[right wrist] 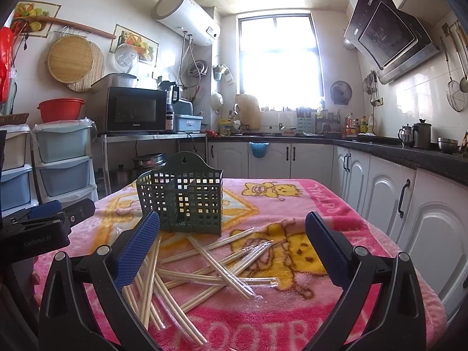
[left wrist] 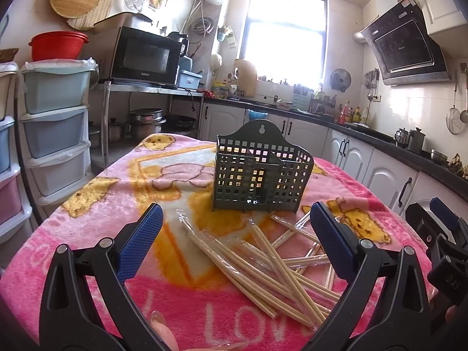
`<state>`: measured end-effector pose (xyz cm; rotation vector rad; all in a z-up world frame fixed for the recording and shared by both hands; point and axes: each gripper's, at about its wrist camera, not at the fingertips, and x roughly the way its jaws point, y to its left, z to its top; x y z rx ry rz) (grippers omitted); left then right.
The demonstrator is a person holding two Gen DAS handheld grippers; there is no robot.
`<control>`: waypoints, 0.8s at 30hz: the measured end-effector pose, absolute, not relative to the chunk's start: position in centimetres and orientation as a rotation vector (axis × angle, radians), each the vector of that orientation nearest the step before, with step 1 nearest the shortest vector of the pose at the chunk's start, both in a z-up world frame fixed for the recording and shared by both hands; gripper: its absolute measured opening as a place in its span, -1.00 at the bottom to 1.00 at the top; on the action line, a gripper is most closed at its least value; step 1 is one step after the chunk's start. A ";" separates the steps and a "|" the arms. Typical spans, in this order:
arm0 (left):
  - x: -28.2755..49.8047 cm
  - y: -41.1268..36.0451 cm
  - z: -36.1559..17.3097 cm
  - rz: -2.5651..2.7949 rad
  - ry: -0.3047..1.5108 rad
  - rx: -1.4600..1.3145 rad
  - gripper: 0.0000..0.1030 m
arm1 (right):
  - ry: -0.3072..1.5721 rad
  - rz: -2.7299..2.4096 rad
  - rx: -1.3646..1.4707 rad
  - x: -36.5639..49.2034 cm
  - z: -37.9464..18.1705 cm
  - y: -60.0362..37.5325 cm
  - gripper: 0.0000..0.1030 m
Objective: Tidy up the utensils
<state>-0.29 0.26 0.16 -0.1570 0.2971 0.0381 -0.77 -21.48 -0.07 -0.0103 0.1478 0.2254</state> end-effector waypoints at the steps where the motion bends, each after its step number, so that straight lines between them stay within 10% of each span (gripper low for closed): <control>1: -0.3 0.3 0.1 0.041 0.300 -0.161 0.80 | 0.150 0.228 -0.012 -0.7 -0.2 -21.4 0.88; 24: 4.3 7.8 0.8 0.152 0.441 -0.237 0.80 | 0.365 0.484 -0.220 7.0 1.4 -15.9 0.88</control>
